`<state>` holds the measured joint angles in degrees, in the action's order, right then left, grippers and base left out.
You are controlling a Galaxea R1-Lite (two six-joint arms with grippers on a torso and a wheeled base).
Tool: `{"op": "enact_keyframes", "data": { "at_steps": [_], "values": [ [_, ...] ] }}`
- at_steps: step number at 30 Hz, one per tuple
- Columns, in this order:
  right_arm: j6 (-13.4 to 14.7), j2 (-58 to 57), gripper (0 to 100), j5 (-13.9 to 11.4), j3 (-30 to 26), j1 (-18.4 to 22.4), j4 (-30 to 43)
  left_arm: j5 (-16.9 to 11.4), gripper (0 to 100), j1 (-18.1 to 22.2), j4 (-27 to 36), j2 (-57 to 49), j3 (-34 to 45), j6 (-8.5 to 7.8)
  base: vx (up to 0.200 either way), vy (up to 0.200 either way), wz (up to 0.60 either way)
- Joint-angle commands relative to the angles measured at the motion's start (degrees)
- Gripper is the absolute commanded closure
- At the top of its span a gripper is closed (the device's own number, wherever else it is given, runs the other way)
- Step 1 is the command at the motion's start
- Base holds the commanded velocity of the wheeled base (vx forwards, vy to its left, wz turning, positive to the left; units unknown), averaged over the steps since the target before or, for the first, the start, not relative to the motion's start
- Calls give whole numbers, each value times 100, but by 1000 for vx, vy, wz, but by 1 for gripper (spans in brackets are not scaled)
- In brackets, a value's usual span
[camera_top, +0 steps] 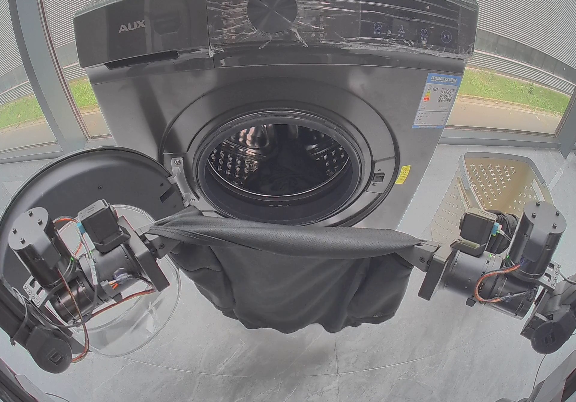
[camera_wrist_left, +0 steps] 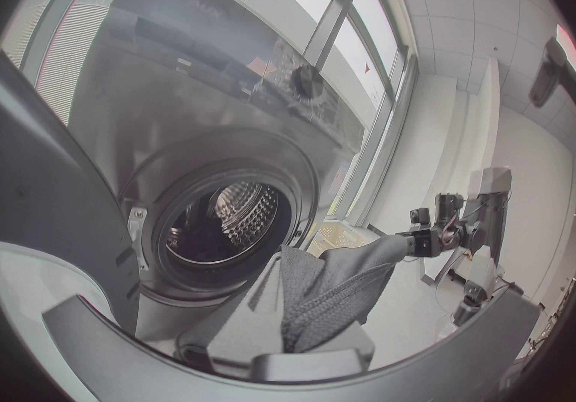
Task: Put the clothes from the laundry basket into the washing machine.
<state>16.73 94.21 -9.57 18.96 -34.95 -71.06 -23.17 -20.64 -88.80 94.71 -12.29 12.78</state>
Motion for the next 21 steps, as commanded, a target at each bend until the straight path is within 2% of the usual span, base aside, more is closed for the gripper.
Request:
{"op": "enact_keyframes", "data": {
  "at_steps": [1, 9, 15, 21],
  "values": [
    [33, 80, 100, -10, -68, -3, -251, -91, 100, 69, 3, -409, -160, 102, 0, 0, 0],
    [-3, 616, 100, 69, -32, -12, -1226, -91, 100, 69, -6, -321, -142, 41, 0, 0, 0],
    [-11, 792, 100, 359, -41, -188, -1455, -82, 100, 51, -6, -339, -195, 85, 0, 0, 0],
    [-3, 774, 100, 368, -41, -196, -1525, -82, 100, 25, -6, -313, -169, 58, 0, 0, 0]
  ]
}}
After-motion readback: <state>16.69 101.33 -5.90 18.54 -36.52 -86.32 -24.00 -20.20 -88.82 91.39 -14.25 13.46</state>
